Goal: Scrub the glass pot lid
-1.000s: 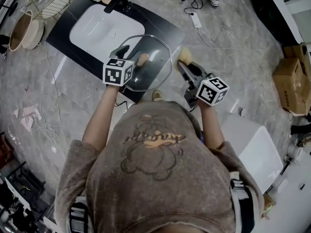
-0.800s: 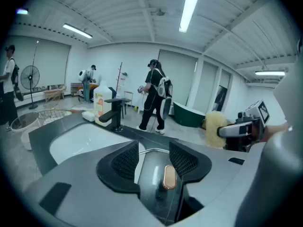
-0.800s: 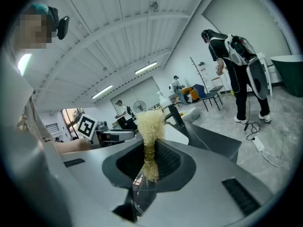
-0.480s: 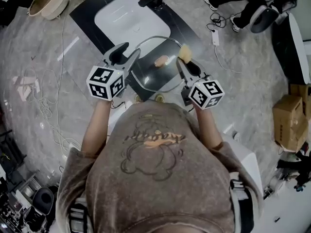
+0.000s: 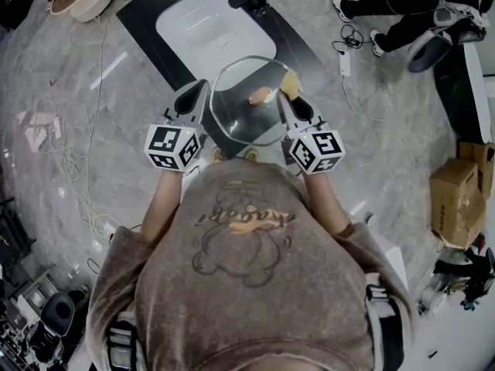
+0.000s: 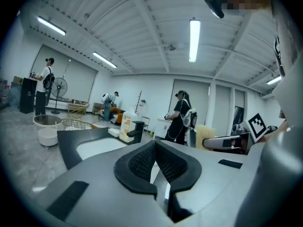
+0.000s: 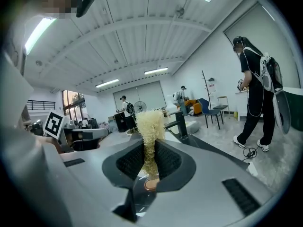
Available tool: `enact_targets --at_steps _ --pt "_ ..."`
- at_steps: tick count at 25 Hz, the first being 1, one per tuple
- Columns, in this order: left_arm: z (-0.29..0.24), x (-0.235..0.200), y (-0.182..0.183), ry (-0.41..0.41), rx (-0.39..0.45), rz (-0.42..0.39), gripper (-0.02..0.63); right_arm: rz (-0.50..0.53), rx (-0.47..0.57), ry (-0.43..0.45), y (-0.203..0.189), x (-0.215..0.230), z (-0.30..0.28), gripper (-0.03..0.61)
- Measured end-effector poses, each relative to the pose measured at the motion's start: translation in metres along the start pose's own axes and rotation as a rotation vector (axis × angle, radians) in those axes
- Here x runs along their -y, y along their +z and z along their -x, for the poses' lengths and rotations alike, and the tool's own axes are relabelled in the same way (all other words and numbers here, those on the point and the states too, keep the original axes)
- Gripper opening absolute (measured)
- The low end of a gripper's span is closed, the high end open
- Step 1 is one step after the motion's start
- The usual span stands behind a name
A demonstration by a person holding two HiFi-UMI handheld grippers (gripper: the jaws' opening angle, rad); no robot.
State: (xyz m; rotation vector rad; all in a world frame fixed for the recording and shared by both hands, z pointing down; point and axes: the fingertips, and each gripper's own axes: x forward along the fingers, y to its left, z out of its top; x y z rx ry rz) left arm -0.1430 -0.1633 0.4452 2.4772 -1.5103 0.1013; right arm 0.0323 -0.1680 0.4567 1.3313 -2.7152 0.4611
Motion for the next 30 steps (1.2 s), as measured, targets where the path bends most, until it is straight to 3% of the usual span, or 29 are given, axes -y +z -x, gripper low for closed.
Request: enact_targets --at_steps 10,30 --pt "-0.003 0.012 -0.006 -0.01 -0.002 0.064 0.018 -0.003 0.002 -0.032 -0.006 0.004 0.014 0.048" --pt "0.009 0.009 -0.007 0.041 -0.002 0.041 0.018 0.011 -0.011 -0.045 -0.012 0.009 0.025 0.049"
